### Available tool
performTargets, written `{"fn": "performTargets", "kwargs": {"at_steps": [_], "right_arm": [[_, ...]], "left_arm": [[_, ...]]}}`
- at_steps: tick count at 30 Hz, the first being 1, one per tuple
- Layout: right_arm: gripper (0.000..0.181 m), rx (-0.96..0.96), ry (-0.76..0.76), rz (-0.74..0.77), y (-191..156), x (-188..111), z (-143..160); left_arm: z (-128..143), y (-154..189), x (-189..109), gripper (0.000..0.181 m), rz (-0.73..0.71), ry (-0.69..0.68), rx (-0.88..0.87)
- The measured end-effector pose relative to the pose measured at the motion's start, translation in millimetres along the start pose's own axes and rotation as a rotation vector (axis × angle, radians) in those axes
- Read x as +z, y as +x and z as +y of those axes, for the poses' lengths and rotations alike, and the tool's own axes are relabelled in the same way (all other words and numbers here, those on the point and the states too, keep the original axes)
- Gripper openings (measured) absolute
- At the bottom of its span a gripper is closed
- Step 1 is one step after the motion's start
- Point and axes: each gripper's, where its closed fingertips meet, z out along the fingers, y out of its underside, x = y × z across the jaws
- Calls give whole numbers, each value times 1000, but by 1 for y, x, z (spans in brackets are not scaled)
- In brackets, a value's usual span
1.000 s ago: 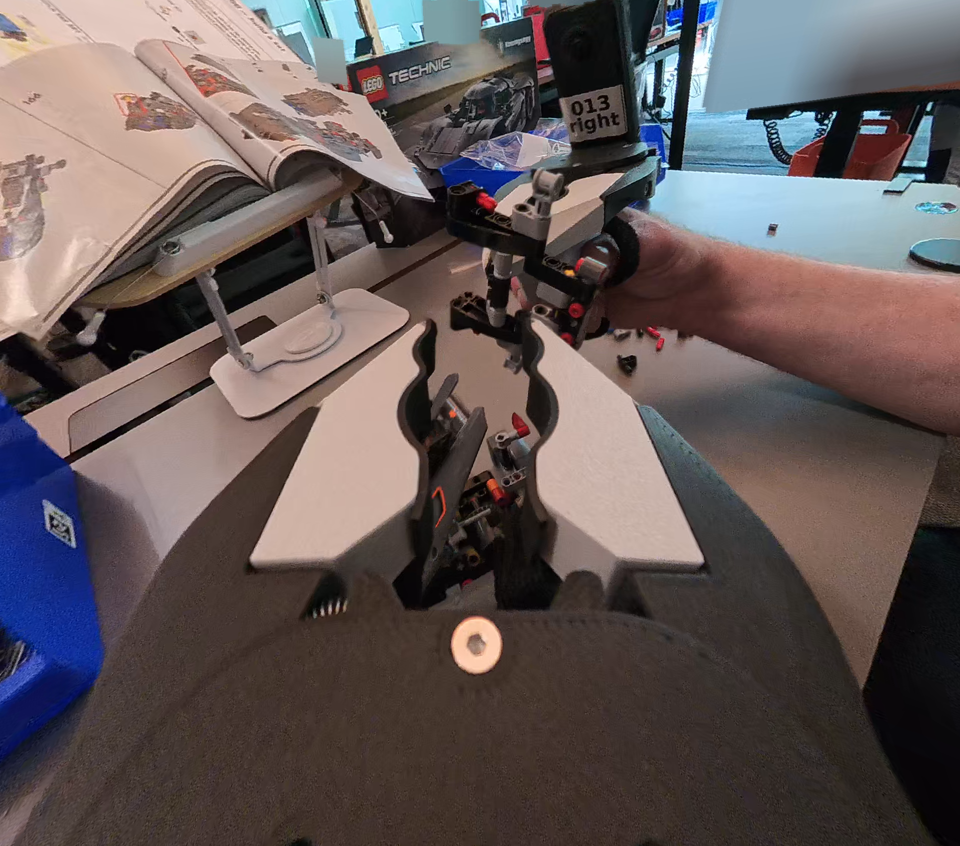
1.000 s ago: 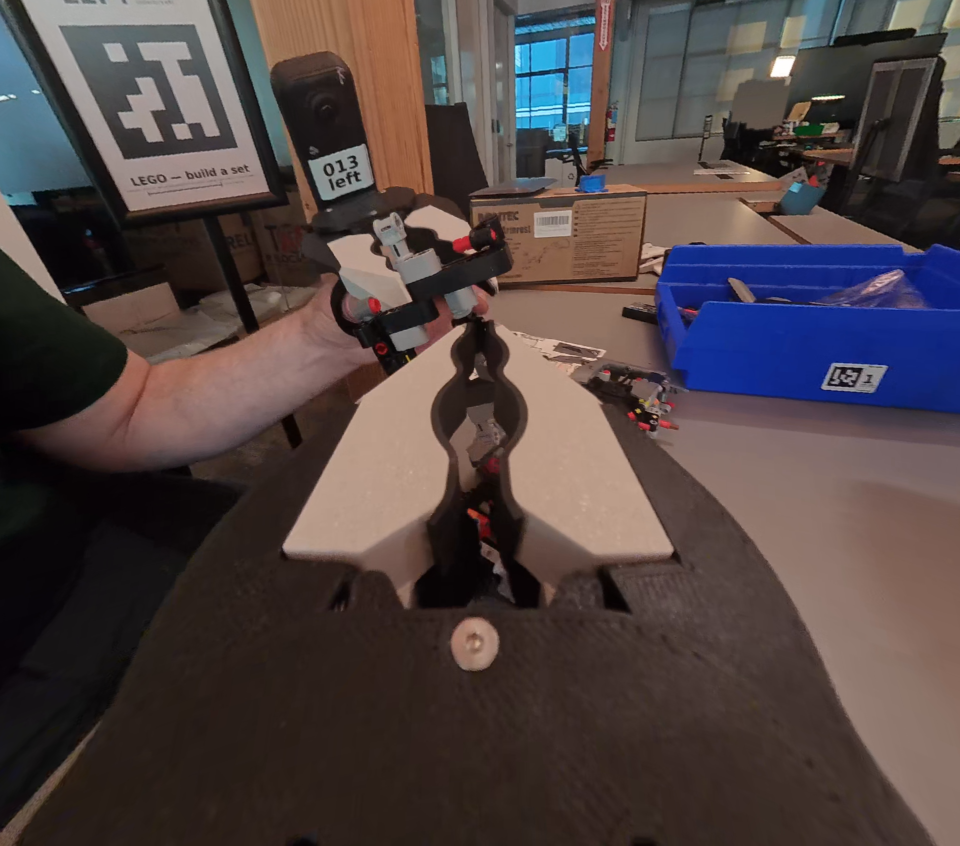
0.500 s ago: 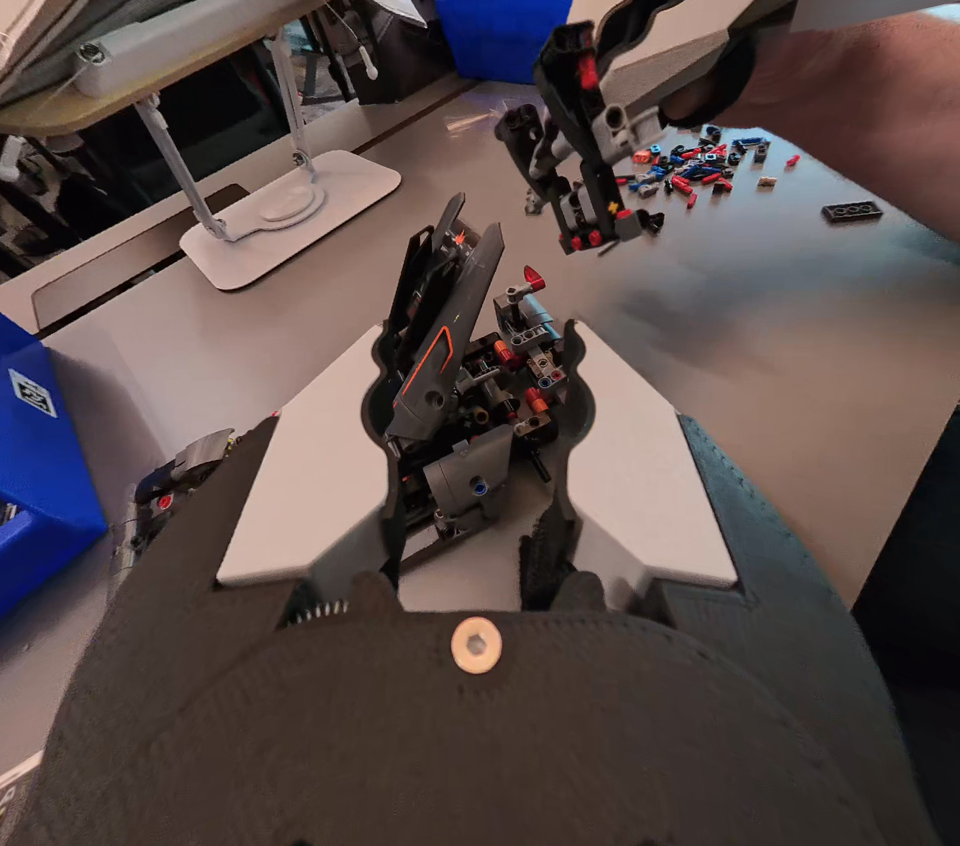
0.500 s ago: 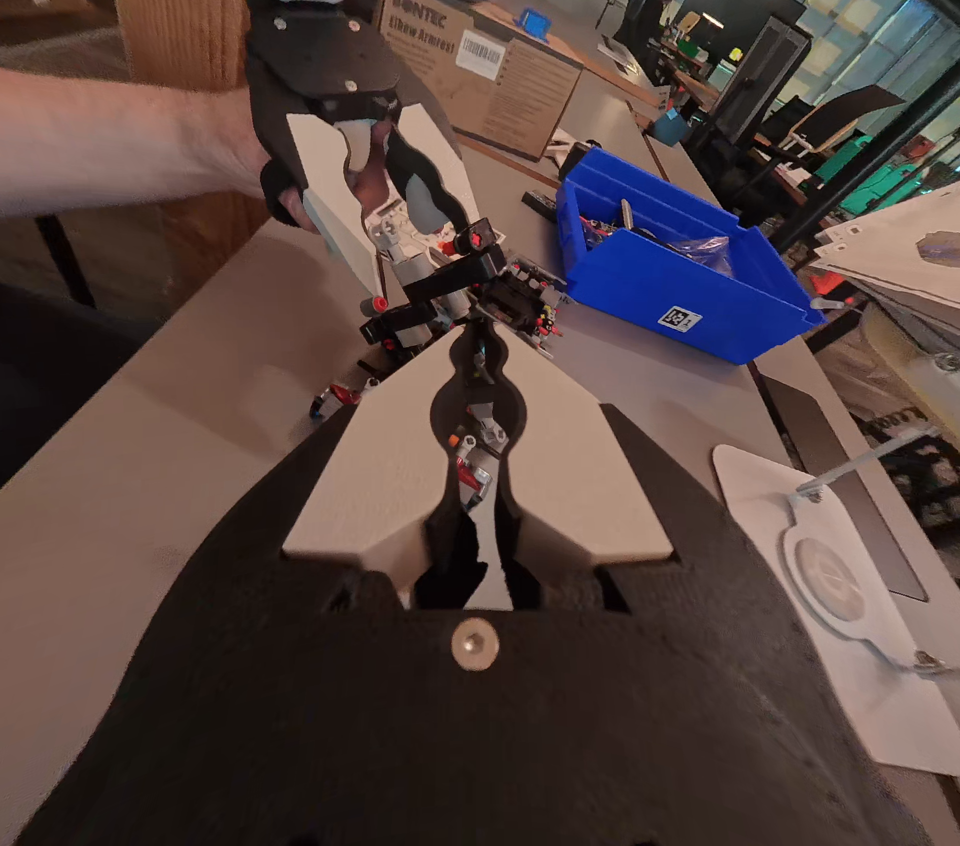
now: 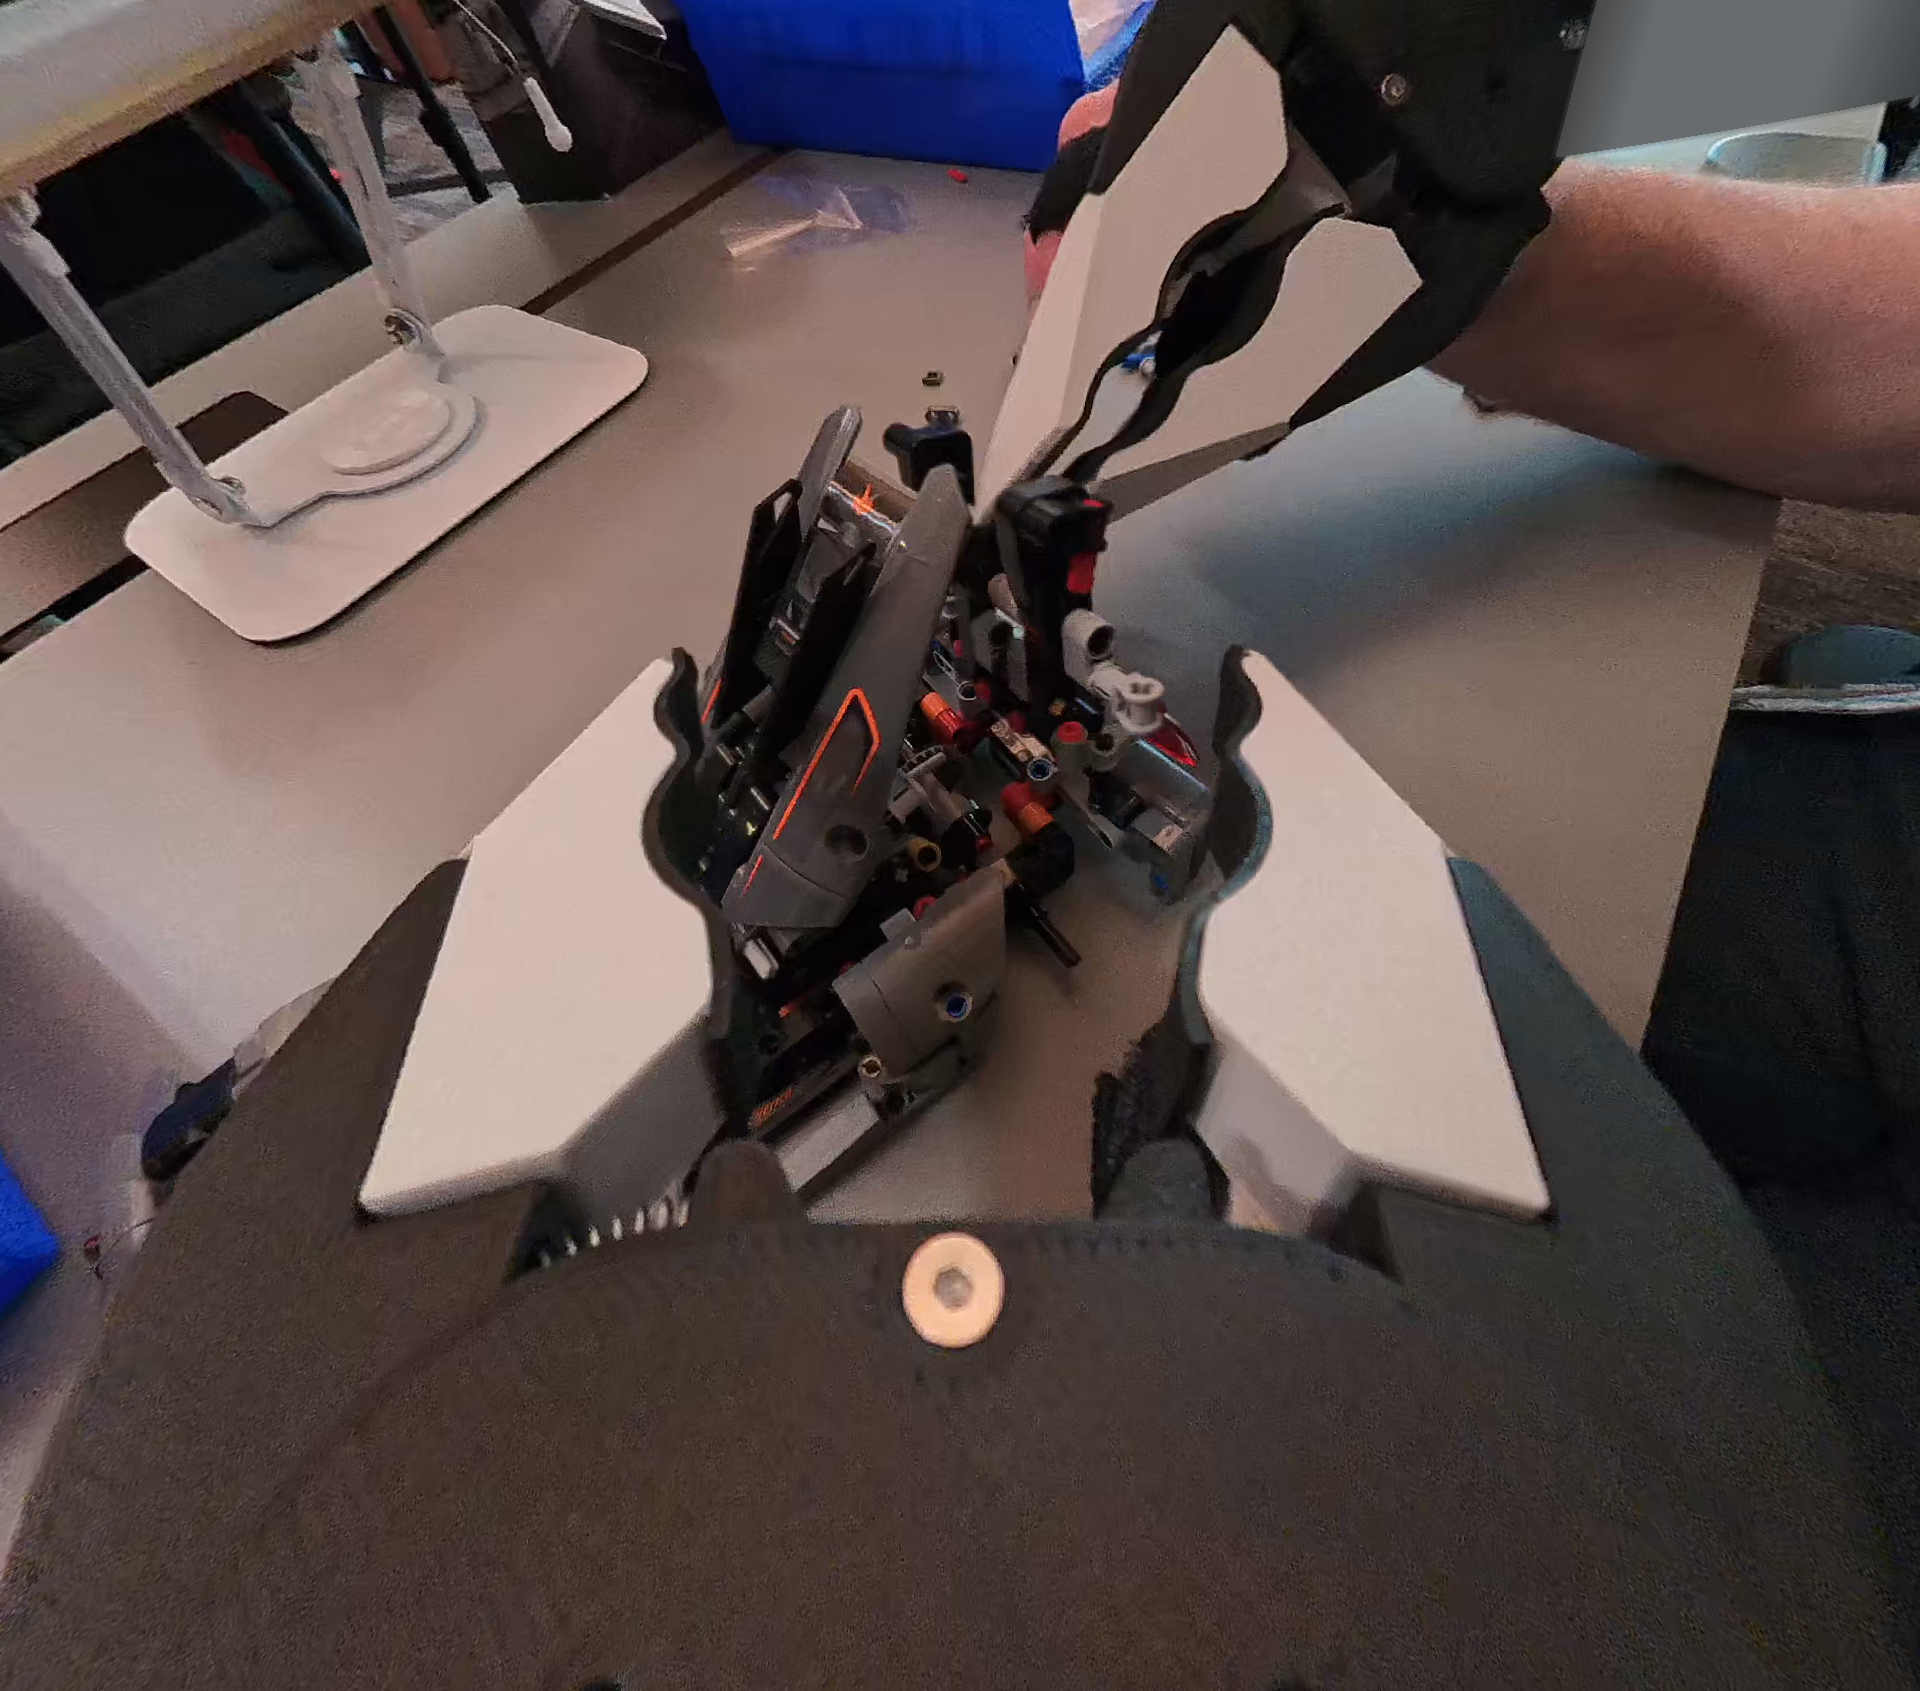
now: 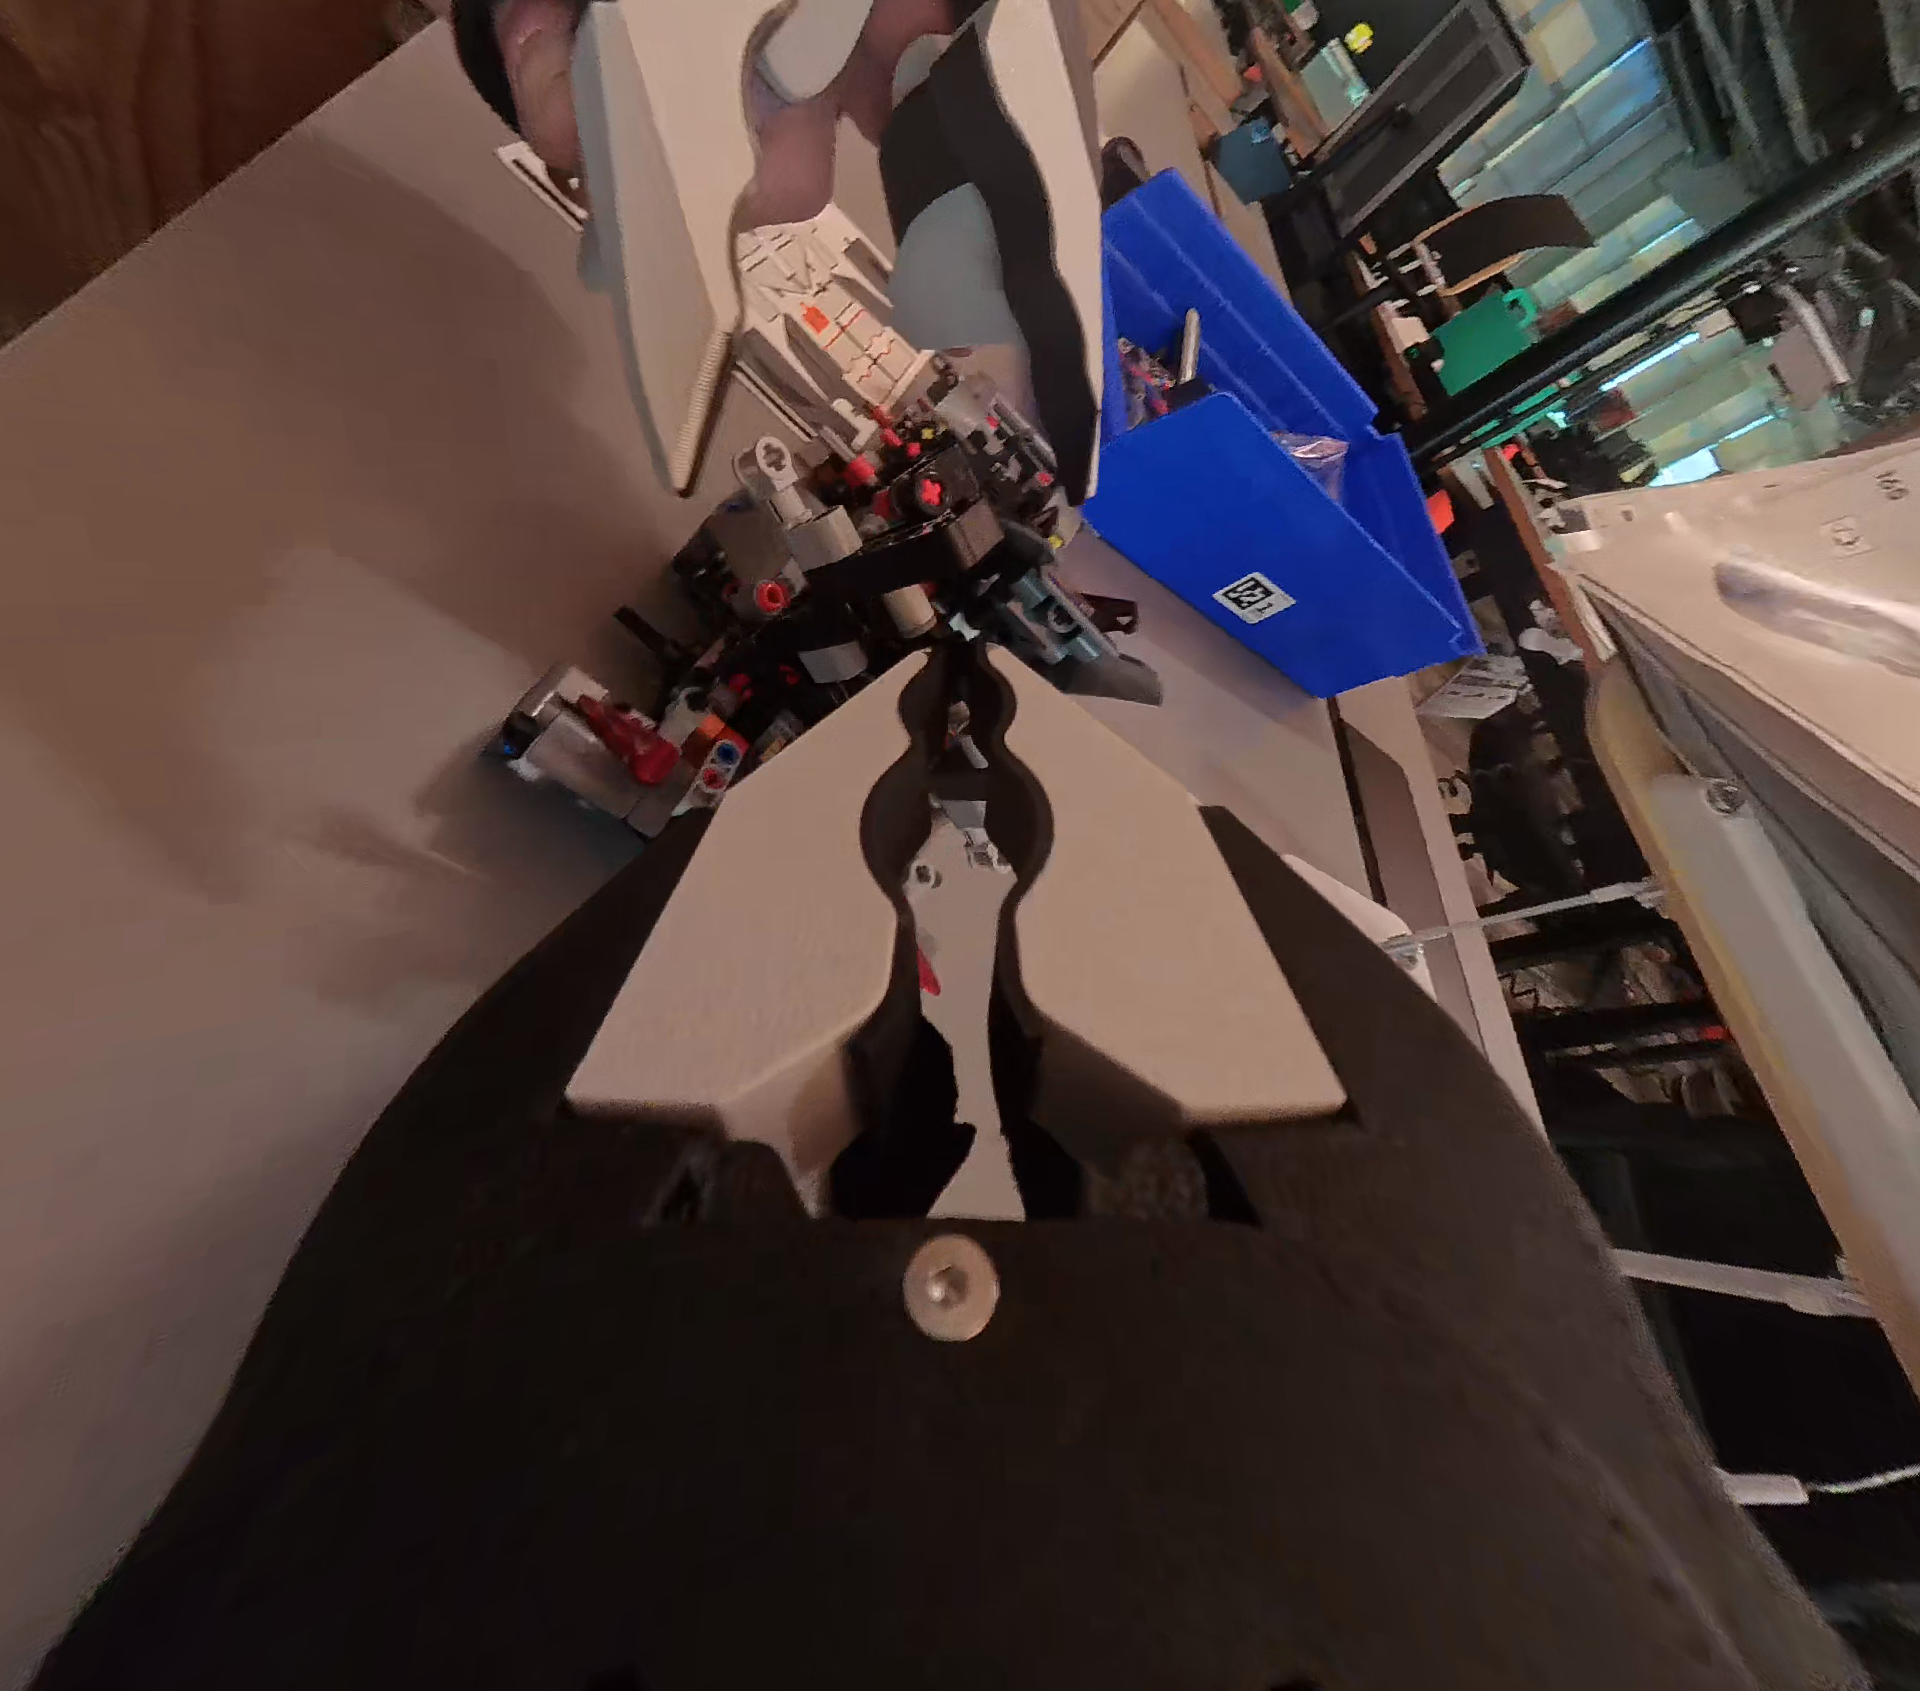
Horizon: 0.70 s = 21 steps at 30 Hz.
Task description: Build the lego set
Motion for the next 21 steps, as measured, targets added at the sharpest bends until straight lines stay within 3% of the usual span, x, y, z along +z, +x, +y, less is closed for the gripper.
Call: {"fn": "performTargets", "kwargs": {"at_steps": [5, 10, 16, 21], "right_arm": [[0, -31, 14, 39, 5, 8, 0], [1, -34, 18, 79, 9, 15, 1], [1, -7, 38, 113, 15, 16, 3], [1, -14, 40, 96, 12, 17, 3]], "left_arm": [[-4, 1, 8, 94, -6, -15, 50], [6, -7, 23, 72, -124, -91, 133], [7, -19, 22, 45, -287, -80, 211], [6, -19, 26, 49, -304, -65, 227]]}}
